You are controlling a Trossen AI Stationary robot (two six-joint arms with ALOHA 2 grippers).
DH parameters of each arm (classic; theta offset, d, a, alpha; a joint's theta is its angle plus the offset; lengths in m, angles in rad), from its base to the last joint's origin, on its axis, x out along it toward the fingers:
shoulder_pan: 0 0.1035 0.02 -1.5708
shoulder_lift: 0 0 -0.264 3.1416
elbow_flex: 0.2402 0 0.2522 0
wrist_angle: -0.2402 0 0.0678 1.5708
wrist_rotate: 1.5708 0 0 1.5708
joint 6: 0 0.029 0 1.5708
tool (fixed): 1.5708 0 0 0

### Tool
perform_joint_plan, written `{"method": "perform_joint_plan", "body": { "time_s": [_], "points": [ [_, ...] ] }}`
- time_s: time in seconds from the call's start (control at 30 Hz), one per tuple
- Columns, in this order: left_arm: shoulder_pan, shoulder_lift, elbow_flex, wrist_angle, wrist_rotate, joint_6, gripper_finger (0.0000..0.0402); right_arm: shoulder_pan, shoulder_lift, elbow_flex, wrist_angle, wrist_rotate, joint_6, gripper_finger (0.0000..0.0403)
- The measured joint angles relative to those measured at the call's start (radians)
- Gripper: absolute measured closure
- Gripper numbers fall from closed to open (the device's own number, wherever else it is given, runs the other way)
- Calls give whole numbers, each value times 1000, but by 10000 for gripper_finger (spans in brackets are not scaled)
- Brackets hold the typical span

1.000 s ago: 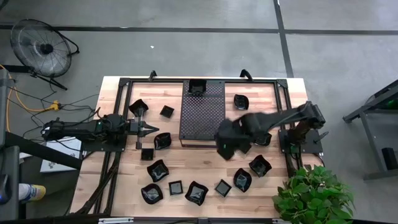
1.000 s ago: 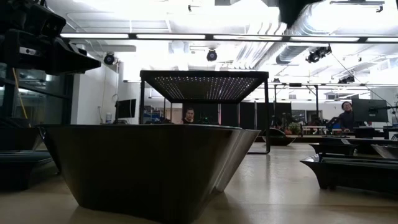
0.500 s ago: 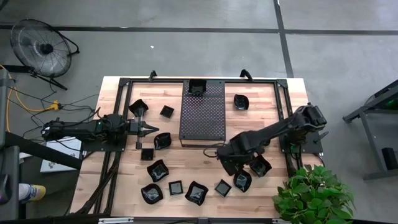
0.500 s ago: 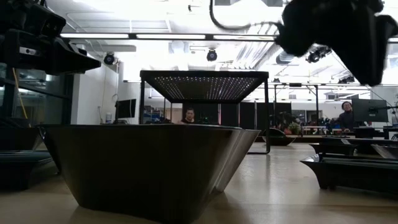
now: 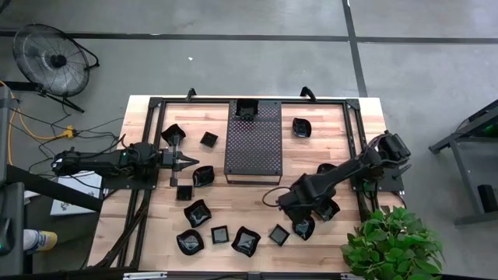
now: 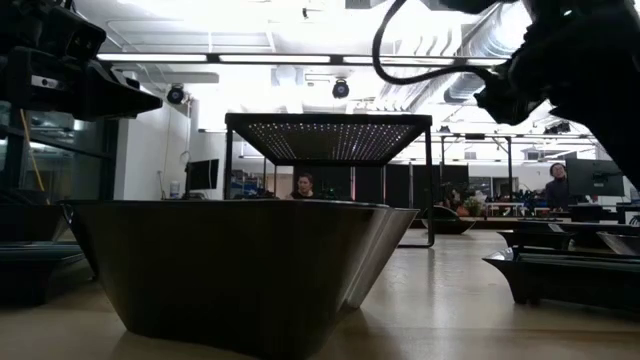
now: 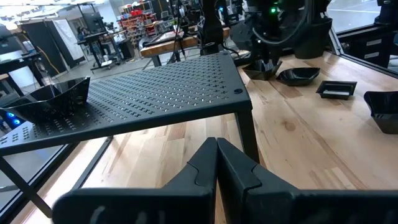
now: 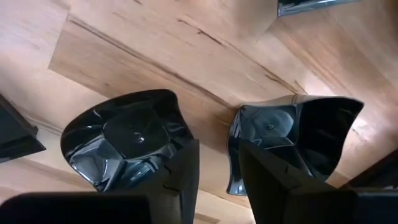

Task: Pick & Place Mini shaped plates
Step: Stack the black distorted square plate on top of the other black distorted square plate on the shelf

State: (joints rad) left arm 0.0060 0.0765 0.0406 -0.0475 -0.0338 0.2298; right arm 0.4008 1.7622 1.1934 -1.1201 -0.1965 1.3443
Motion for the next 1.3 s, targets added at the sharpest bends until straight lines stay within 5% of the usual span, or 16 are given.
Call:
{"method": "perform_joint_plan", "body": {
  "time_s": [1.3],
  "points": [
    [0, 0, 0, 0, 0, 0, 400, 19, 93, 1, -36, 17, -17, 295]
  ]
}}
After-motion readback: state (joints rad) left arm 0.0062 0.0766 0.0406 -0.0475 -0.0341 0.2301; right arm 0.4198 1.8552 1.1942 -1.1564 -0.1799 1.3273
